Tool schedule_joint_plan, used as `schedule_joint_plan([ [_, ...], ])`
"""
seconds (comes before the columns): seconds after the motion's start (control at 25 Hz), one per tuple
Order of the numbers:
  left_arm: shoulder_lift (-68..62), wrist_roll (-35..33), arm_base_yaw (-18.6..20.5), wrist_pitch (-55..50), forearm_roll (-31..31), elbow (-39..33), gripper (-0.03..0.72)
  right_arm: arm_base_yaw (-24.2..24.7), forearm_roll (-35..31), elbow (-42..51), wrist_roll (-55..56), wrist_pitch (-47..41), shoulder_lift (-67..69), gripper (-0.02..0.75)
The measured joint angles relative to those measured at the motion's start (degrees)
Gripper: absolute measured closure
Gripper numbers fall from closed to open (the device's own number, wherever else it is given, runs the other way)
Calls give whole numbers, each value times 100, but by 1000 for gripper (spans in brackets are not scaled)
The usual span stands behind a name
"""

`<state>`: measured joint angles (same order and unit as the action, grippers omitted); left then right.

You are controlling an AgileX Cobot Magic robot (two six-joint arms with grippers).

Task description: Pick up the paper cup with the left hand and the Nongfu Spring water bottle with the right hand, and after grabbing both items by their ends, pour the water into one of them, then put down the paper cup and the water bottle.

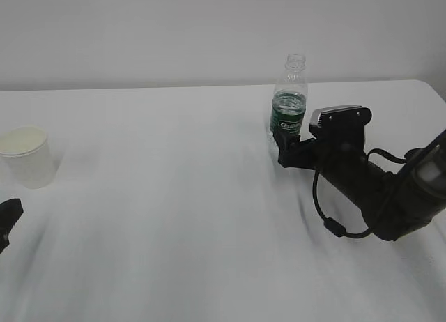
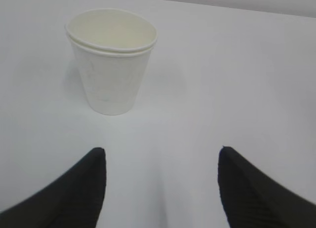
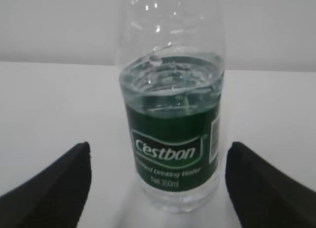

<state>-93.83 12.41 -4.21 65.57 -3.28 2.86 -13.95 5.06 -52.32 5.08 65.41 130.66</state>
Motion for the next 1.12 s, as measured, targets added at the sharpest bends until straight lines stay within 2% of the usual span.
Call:
schedule_joint_plan([
  [1.12, -9, 0, 0, 0, 0, 0, 183, 0, -333, -920, 0, 0, 530, 123],
])
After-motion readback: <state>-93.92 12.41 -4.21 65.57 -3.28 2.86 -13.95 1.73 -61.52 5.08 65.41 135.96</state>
